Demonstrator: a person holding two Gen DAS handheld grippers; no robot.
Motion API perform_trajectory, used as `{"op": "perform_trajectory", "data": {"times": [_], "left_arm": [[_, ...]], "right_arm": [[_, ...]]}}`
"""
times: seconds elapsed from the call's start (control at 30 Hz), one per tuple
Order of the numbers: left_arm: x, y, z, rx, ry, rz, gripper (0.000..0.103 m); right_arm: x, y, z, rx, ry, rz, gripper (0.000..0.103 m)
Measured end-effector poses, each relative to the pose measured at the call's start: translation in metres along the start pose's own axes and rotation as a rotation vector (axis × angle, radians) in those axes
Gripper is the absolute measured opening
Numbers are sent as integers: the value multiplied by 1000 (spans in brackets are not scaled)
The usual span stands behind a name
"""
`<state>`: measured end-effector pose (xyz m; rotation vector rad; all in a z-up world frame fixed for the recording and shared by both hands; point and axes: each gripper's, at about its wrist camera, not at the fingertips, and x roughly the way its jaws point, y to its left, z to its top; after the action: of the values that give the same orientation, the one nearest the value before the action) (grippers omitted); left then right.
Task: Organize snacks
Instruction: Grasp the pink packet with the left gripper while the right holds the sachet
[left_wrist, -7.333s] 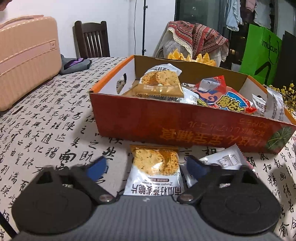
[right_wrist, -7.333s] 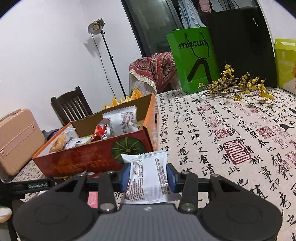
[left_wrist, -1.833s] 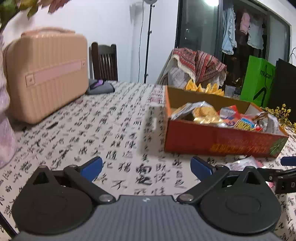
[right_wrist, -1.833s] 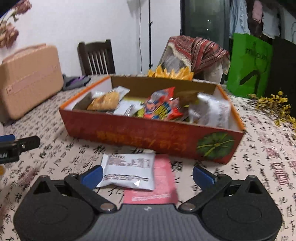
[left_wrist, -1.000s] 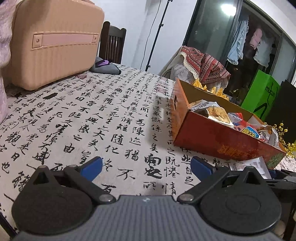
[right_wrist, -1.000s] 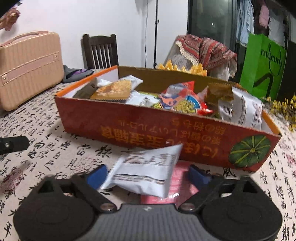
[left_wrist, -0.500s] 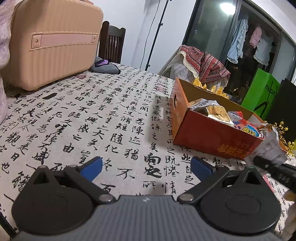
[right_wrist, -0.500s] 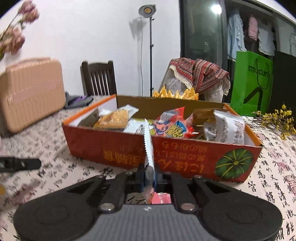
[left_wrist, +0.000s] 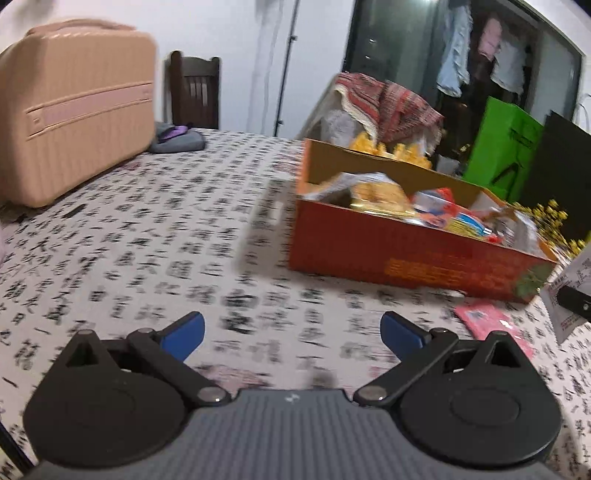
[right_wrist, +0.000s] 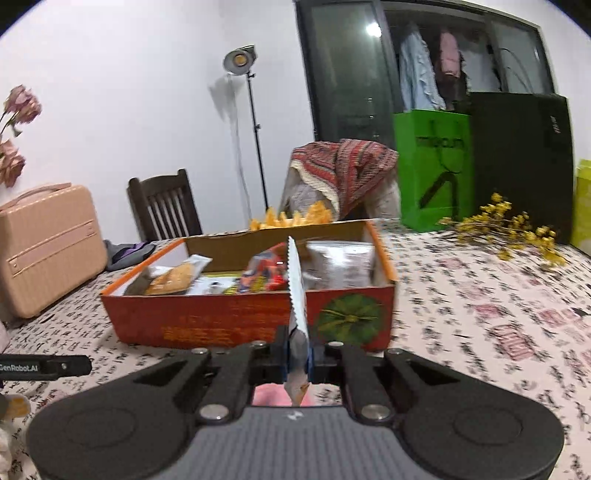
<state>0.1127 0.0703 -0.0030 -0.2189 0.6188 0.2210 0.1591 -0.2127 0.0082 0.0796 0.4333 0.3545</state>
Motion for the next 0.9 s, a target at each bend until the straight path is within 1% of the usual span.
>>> {"op": "perform_trajectory", "data": {"times": [0.17,0.3,0.37,0.43,0.5,0.53,0.6,0.67,0.7,0.73,0.8,0.9], "left_arm": [[8,-45,1,28,55,-34,103],[14,-78,4,21,82,-65,103],[19,-97,6,3,99,-54,103],[24,-117,7,-12,111,-49,103],[31,-138,6,-5,110,-20,103],[33,-147,6,-2,112,-1,103],[42,-163,4,3,126,19,103],[52,-175,2,-2,157,27,103],[56,-180,1,-11,154,35,103],[59,-185,0,-12,140,60,103],[66,-196,-2,0,139,114,103],[74,-207,-7,12,148,143,103]], "right_arm": [[-9,-29,1,23,-15,-18,9],[-7,-55,4,35,-12,-49,9],[-2,-71,6,79,-9,-65,9],[6,-88,8,158,-4,-70,9],[12,-99,7,217,-3,-62,9],[13,-102,5,226,-3,-64,9],[13,-103,3,224,-8,-74,9],[14,-101,0,208,-6,-81,9],[15,-99,-1,194,-5,-80,9],[14,-96,-2,183,-9,-77,9],[10,-93,-3,171,-25,-65,9],[6,-94,-3,171,-40,-58,9]]}}
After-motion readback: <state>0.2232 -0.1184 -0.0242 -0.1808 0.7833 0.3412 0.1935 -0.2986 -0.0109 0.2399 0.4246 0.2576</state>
